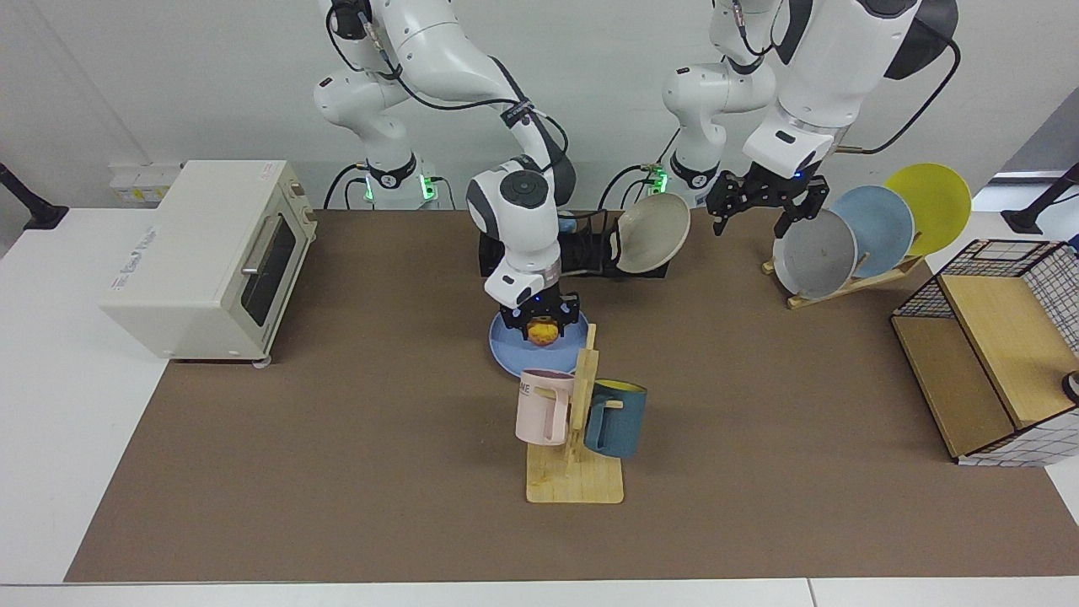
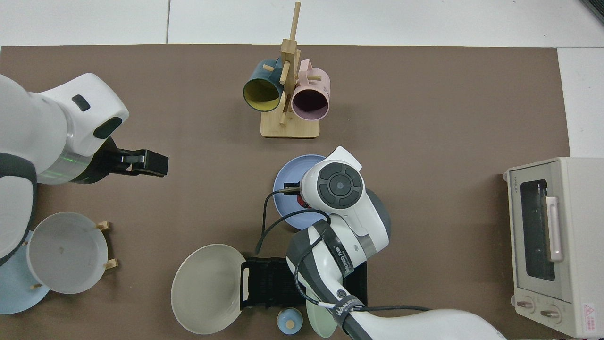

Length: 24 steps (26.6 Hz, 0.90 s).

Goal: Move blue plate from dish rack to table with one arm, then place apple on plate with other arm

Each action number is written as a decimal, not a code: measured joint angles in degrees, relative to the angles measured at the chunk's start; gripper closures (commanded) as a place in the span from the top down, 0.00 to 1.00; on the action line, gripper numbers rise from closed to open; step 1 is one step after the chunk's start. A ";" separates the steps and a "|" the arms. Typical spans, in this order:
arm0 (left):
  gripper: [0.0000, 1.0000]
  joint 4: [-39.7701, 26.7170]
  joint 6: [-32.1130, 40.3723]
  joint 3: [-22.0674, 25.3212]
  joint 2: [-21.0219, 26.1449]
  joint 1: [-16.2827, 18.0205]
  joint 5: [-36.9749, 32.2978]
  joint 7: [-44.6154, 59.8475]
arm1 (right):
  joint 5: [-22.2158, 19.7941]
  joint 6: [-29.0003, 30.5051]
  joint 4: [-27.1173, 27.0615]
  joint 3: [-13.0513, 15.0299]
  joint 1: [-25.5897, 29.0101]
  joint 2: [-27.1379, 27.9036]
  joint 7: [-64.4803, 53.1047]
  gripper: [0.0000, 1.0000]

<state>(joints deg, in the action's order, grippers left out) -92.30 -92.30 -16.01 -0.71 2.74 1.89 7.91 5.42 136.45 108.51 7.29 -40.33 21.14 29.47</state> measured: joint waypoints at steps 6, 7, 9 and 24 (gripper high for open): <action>1.00 3.28 3.58 1.89 -0.03 -0.03 -1.54 -4.11 | 0.03 0.03 1.08 0.04 0.00 0.00 0.54 0.34; 1.00 3.62 3.85 2.44 -0.03 -0.03 -1.54 -4.88 | 0.03 0.04 1.17 0.04 0.00 0.00 0.57 0.42; 1.00 4.03 4.18 3.21 0.00 -0.03 -1.54 -5.82 | 0.07 0.05 1.24 0.05 0.00 0.00 0.62 0.98; 1.00 6.18 5.48 9.85 1.37 -5.19 -0.65 -6.37 | 0.07 0.96 -0.14 0.29 0.00 -0.23 3.90 1.00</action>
<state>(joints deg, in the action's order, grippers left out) -86.12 -86.82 -6.16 0.65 -2.45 1.24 1.54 5.49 137.41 108.37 7.58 -40.33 20.91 33.37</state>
